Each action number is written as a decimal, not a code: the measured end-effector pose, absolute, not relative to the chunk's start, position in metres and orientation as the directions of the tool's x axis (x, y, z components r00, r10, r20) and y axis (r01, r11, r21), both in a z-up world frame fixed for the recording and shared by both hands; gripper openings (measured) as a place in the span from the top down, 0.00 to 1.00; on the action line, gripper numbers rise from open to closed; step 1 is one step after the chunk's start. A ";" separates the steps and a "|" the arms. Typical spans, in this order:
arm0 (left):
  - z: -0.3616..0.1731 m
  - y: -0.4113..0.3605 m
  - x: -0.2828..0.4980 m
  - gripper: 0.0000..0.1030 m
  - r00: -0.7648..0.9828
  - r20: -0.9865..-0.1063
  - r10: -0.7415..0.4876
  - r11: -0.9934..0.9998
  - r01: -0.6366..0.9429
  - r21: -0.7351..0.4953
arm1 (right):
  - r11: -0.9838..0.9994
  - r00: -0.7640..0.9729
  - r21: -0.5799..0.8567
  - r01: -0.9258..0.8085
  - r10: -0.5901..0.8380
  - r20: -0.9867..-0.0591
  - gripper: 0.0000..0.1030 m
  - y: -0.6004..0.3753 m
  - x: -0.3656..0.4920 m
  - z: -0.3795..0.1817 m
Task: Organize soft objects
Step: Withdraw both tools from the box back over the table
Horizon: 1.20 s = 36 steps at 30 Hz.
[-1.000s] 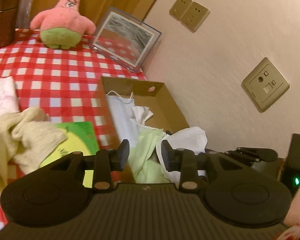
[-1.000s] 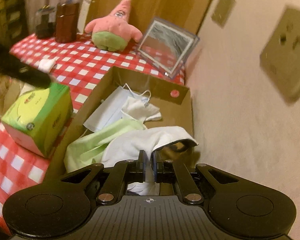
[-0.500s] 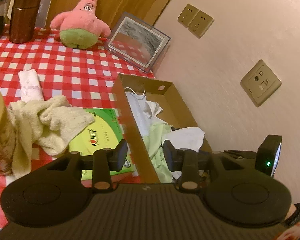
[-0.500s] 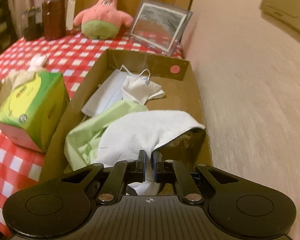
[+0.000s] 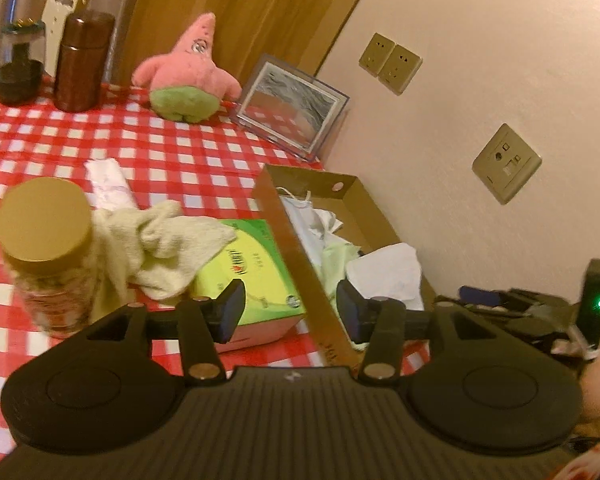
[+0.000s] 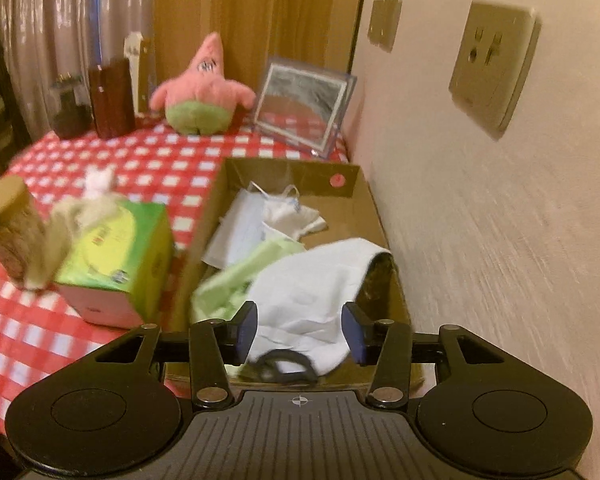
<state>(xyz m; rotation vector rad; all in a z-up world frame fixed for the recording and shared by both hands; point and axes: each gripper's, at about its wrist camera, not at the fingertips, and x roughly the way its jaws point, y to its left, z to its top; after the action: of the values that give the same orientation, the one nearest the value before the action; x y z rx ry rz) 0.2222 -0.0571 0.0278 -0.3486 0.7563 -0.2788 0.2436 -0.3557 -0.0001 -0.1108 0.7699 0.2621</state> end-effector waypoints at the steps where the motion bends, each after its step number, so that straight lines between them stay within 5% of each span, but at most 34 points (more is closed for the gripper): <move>1: 0.028 -0.054 0.218 0.51 0.699 -0.618 -0.359 0.911 0.118 -0.395 | 0.961 0.691 0.008 -0.278 0.206 -0.693 0.53 -0.352 0.238 0.004; 15: 0.035 0.004 0.159 0.37 0.764 -0.626 -0.159 0.971 0.006 -0.239 | 0.925 0.670 0.205 -0.319 0.374 -0.641 0.46 -0.284 0.183 0.034; 36: 0.030 0.043 0.128 0.23 0.752 -0.658 -0.047 0.987 -0.067 -0.147 | 0.904 0.625 0.217 -0.368 0.413 -0.663 0.44 -0.233 0.166 0.035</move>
<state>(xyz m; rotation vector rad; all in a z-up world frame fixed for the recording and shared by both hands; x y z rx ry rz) 0.1285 0.0431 0.0304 -0.1653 0.7211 0.0110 0.1661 -0.2334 0.0351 0.0620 0.7762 0.4481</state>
